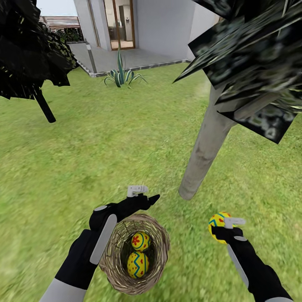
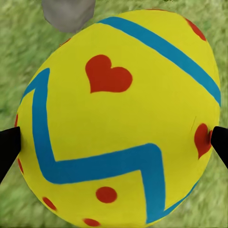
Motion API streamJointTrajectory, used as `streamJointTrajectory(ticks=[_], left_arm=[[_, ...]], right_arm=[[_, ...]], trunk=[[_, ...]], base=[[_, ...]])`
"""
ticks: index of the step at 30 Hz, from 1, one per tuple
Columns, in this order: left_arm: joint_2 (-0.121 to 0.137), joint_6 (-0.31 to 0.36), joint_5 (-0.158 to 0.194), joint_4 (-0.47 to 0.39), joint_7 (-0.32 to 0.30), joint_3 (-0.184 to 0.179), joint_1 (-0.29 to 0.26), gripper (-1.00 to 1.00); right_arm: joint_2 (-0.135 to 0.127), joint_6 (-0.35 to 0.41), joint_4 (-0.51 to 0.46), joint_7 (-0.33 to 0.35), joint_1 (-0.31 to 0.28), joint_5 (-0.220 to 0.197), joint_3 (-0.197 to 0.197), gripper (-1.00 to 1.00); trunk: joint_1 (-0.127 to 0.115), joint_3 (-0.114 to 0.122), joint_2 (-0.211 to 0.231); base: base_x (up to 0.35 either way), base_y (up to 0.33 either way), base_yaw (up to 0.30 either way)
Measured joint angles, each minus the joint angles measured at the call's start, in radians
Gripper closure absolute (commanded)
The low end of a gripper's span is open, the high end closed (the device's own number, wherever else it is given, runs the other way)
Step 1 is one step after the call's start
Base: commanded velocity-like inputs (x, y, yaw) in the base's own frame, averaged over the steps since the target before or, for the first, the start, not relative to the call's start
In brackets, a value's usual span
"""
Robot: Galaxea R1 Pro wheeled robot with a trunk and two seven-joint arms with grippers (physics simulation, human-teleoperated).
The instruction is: Take the three Easter eggs out of the wicker basket on the lawn in the garden, then place them on the lawn next to a single tree (choose any tree) so that all three eggs are next to the same tree and none are left in the basket.
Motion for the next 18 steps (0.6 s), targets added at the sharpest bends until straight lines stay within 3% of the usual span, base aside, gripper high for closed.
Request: streamJointTrajectory(ticks=[5,18], left_arm=[[0.000,-0.001,0.001,-0.001,-0.003,-0.006,0.000,-1.00],[0.000,0.000,0.001,-0.002,-0.003,-0.014,0.000,-1.00]], right_arm=[[-0.001,-0.020,0.013,0.001,0.000,0.001,0.012,1.00],[0.000,-0.022,0.011,0.001,0.000,0.000,0.012,1.00]], trunk=[[0.000,0.000,0.000],[0.050,-0.041,-0.091]], base=[[0.000,0.000,0.000],[0.000,0.000,0.000]])
